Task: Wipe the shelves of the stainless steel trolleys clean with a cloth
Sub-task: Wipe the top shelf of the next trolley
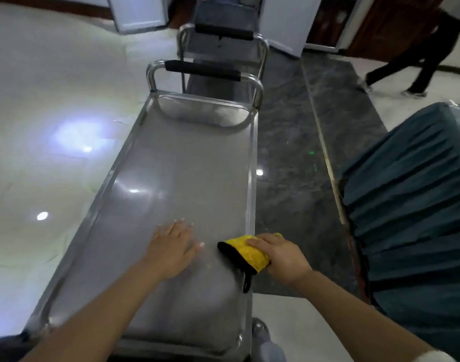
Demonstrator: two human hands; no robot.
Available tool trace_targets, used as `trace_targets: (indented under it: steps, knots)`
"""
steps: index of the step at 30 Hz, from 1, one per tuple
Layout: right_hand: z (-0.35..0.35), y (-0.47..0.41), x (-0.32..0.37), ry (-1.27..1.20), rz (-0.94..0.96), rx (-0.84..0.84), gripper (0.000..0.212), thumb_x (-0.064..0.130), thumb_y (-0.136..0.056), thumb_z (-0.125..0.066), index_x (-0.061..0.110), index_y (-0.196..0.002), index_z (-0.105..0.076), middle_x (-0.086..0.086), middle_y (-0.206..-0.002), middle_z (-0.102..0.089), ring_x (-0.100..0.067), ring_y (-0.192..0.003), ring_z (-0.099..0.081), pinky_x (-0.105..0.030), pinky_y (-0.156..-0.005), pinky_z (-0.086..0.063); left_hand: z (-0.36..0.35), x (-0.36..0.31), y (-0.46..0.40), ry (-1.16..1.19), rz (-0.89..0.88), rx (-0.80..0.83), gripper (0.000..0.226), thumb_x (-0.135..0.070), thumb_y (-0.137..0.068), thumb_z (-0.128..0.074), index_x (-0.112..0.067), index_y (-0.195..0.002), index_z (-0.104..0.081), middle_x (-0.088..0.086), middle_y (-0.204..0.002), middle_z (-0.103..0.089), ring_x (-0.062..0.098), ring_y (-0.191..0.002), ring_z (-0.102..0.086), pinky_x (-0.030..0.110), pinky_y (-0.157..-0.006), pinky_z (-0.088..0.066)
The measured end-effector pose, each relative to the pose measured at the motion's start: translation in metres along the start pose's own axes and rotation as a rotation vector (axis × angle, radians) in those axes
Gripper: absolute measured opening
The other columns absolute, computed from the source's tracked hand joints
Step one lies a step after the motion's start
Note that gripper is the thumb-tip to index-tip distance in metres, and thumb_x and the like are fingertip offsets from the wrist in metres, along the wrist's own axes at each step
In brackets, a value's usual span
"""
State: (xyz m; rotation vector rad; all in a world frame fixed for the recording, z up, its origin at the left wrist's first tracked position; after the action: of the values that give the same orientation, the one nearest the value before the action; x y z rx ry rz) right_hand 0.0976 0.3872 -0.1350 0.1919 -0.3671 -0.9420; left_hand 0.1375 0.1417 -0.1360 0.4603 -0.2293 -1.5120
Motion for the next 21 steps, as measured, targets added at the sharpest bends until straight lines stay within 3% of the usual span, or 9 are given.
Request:
trace_targets:
  steps: [5,11,17,21]
  knots:
    - [-0.003,-0.022,-0.017,0.099,0.233,0.114,0.063,0.019,-0.086,-0.056,0.036,-0.143,-0.036,0.002,-0.149,-0.036,-0.023,-0.132,-0.038,-0.038,-0.098,-0.043,-0.035,-0.026,0.022,0.089,0.234,0.116,0.069,-0.06,-0.097,-0.024,-0.021,-0.152,-0.015,0.002,-0.161,-0.009,0.023,-0.147,-0.01,0.047,-0.118,-0.01]
    - [0.009,-0.052,-0.017,0.199,0.378,0.105,0.068,0.013,-0.087,-0.053,0.039,-0.145,-0.029,0.004,-0.151,-0.031,-0.02,-0.137,-0.03,-0.039,-0.1,-0.039,-0.067,-0.039,0.053,0.203,0.413,0.272,0.077,-0.06,-0.097,-0.026,-0.016,-0.154,0.0,0.007,-0.162,0.003,0.026,-0.148,-0.003,0.05,-0.119,-0.007]
    - [-0.008,-0.079,-0.003,0.346,0.393,0.225,0.071,0.014,-0.088,-0.053,0.041,-0.146,-0.021,0.005,-0.155,-0.018,-0.023,-0.142,-0.015,-0.051,-0.108,-0.029,-0.082,-0.036,0.057,0.246,0.471,0.229,0.083,-0.065,-0.095,-0.025,-0.015,-0.153,0.005,0.011,-0.161,0.008,0.03,-0.148,0.002,0.05,-0.119,-0.006]
    - [-0.019,-0.086,-0.003,0.43,0.457,0.182,0.07,0.021,-0.09,-0.053,0.04,-0.147,-0.017,0.0,-0.156,-0.019,-0.027,-0.143,-0.014,-0.056,-0.108,-0.024,-0.095,-0.043,0.046,0.277,0.529,0.229,0.089,-0.07,-0.091,-0.027,-0.016,-0.153,0.005,0.018,-0.159,0.014,0.038,-0.146,0.009,0.051,-0.118,-0.005]
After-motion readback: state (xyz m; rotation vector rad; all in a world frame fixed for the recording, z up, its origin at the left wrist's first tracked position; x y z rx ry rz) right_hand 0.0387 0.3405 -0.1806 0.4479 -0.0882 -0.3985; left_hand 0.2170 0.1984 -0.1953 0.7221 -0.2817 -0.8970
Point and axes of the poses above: each hand's wrist, its own y-axis away from the middle knuckle, its own z-axis out of the back of the hand, x = y × z, the point moved 7 cm from there along -y, towards the middle knuckle
